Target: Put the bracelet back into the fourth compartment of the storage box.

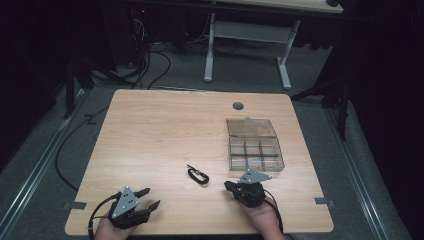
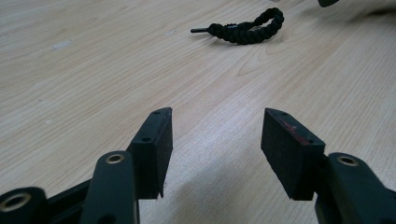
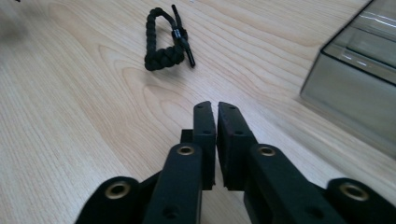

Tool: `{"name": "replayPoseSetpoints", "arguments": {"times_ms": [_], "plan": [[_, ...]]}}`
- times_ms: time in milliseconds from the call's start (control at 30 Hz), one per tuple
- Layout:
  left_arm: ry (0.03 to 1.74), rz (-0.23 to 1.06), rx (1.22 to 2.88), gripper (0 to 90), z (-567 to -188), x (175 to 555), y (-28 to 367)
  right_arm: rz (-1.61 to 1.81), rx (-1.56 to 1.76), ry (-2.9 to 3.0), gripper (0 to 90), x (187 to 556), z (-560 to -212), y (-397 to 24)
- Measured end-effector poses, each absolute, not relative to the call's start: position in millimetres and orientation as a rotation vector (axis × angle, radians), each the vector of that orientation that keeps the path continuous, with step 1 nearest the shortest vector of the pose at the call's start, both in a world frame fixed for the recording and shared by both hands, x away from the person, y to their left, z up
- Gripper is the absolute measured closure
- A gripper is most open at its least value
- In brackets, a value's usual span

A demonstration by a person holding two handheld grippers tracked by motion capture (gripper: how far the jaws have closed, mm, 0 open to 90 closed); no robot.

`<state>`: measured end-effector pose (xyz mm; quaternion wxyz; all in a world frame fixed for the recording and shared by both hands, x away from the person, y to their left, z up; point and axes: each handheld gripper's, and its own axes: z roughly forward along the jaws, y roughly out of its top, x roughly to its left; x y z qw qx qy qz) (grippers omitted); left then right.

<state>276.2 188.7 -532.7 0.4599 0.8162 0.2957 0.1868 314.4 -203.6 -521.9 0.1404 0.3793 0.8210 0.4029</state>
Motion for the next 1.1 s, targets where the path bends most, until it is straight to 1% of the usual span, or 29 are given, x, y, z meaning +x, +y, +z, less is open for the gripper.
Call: {"name": "replayPoseSetpoints", "arguments": {"times_ms": [100,233,267,333,367,500,533,633,867,1100], "plan": [[0.724,0.46,2.01,44.2,-533,276,189,1.15,1.068,2.387,89.9,317,-518,-197],[0.723,0.455,2.012,44.0,-533,276,189,1.143,1.033,2.414,89.9,325,-510,-181],[0.721,0.454,2.01,44.0,-533,276,189,1.127,1.009,2.431,89.9,330,-507,-170],[0.72,0.452,2.011,44.0,-533,276,189,1.122,0.993,2.438,89.9,333,-506,-165],[0.721,0.451,2.011,44.0,-533,276,189,1.103,0.965,2.456,89.9,338,-504,-154],[0.719,0.45,2.011,44.1,-533,276,189,1.084,0.936,2.472,89.8,343,-502,-140],[0.718,0.45,2.011,44.2,-533,276,189,1.068,0.911,2.483,89.8,348,-499,-130],[0.719,0.451,2.01,44.3,-533,276,189,1.032,0.894,2.498,89.8,356,-501,-119],[0.726,0.448,2.007,44.3,-533,276,189,0.961,0.906,2.532,89.9,363,-515,-114],[0.727,0.45,2.009,44.4,-533,276,189,0.946,0.908,2.536,89.9,359,-517,-119]]}}
